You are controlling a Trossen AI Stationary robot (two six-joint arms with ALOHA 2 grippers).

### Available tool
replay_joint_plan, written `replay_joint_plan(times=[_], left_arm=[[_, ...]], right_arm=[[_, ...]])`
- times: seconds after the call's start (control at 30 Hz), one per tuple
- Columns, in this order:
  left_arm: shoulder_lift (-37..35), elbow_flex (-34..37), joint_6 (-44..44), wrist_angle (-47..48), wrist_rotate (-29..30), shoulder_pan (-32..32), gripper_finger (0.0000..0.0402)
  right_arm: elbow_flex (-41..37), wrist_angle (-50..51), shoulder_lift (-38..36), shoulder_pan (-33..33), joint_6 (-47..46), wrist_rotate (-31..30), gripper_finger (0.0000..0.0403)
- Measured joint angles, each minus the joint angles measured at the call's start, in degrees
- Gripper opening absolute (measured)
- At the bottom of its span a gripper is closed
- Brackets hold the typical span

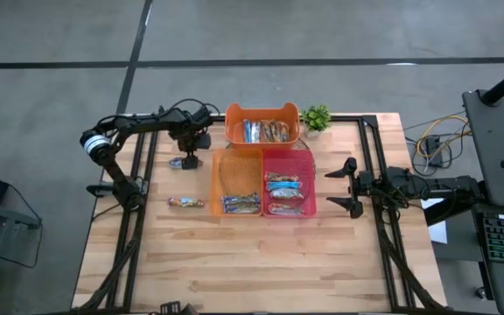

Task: Pick and place Granola Bars by type
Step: Put the blue granola bar into the light orange bin

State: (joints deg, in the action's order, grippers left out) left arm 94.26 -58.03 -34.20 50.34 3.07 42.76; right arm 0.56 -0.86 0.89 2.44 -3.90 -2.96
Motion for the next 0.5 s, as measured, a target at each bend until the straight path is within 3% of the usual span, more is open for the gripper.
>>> replay_joint_plan(times=[0.33,0.5], left_arm=[[0.0,4.8,0.8,-3.4,-2.1,-0.2,0.0290],[0.0,5.1,1.2,-4.3,-1.7,-0.3,0.0213]], right_arm=[[0.0,0.0,0.0,0.0,0.0,0.0,0.0359],[0.0,0.0,0.0,0.0,-0.1,0.0,0.0359]])
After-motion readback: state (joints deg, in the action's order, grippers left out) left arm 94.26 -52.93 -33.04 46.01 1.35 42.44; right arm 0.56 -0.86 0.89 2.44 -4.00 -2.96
